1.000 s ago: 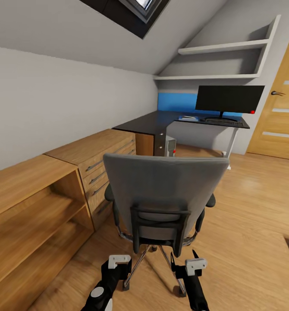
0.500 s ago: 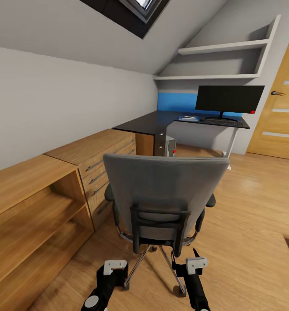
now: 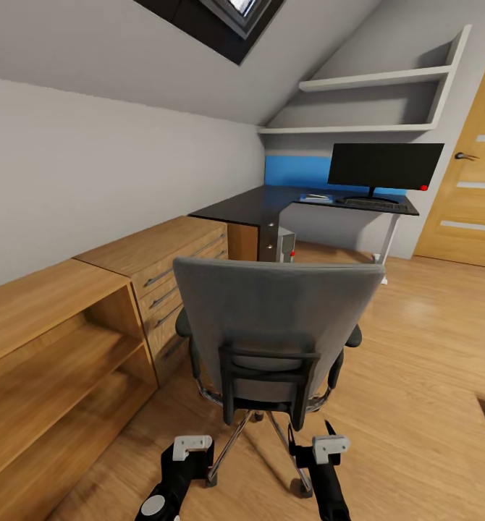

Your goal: In the bedroom, organize the workspace by keeping the computer under the desk, ensuring the monitor is on the desk, placing the keyboard on the desk next to the monitor, placing the mouse on the desk next to the keyboard, moving the folder from the swivel chair onto the desk next to the mouse, stacking the notebook on top of the folder with the pen on top of the notebook, and positioning the swivel chair next to the desk.

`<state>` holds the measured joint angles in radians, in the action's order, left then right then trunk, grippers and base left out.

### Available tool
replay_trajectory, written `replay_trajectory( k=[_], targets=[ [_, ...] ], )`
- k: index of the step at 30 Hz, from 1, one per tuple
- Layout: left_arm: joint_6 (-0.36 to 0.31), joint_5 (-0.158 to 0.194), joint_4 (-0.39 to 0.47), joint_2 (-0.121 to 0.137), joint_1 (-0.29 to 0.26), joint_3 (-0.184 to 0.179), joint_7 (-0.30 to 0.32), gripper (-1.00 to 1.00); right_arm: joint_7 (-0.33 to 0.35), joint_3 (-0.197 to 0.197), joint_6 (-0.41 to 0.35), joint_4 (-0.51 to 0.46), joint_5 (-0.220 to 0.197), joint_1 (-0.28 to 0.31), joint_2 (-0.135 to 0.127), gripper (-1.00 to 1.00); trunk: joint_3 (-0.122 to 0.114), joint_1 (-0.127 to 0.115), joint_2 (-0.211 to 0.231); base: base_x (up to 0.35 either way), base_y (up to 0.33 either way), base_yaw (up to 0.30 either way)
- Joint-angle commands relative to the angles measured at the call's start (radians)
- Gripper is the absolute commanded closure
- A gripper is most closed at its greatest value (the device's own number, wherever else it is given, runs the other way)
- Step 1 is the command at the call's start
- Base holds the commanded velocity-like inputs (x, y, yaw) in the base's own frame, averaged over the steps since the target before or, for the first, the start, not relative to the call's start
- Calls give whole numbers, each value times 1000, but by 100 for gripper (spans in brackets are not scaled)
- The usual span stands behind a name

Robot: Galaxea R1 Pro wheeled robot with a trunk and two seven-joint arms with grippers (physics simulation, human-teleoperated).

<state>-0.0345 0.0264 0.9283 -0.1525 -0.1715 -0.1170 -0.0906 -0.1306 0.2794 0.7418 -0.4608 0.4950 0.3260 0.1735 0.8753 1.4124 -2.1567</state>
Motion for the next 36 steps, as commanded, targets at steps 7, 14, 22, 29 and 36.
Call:
replay_trajectory(
  k=[7, 14, 22, 29, 36],
  targets=[
    [-5, 2, -2, 0, 0, -4, -11, -100, -43, 5, 2, 7, 8, 1, 1, -100, 1, 0, 0, 0, 0, 0],
    [-6, 0, -1, -16, 0, -9, -14, -100, -76, 1, 1, 7, 8, 1, 1, -100, 1, 0, 0, 0, 0, 0],
    [-13, -2, 37, -22, 0, -11, -92, -100, -121, -11, -21, 2, 8, 2, 1, -100, 1, 0, 0, 0, 0, 0],
    [-16, -2, 62, -22, -2, -13, -119, -100, -125, -14, -75, -4, 8, 3, 1, -100, 1, 0, 0, 0, 0, 0],
    [-6, 0, 59, -22, -2, -41, -111, -100, -114, -14, -79, -1, 8, 3, 1, -100, 1, 0, 0, 0, 0, 0]
  ],
)
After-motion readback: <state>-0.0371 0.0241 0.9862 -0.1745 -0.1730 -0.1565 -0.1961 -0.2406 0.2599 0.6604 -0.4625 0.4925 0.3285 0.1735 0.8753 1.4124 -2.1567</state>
